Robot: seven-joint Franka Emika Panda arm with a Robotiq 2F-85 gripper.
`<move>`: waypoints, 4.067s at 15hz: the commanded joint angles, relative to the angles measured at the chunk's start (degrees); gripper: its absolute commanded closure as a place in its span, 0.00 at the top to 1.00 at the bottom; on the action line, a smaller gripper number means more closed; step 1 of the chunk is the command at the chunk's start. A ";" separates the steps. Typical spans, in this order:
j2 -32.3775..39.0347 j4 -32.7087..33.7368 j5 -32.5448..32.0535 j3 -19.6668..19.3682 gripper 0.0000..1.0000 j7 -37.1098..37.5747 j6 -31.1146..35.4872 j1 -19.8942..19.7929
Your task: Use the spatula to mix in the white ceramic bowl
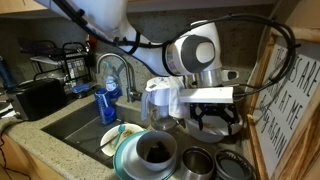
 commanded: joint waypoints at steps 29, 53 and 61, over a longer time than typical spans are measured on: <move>4.49 4.19 1.96 2.56 0.04 -3.28 4.38 -2.32; -14.14 -9.15 -4.25 1.75 0.40 1.59 -5.26 4.41; -16.07 -12.80 -4.49 1.23 0.99 2.67 -7.06 4.17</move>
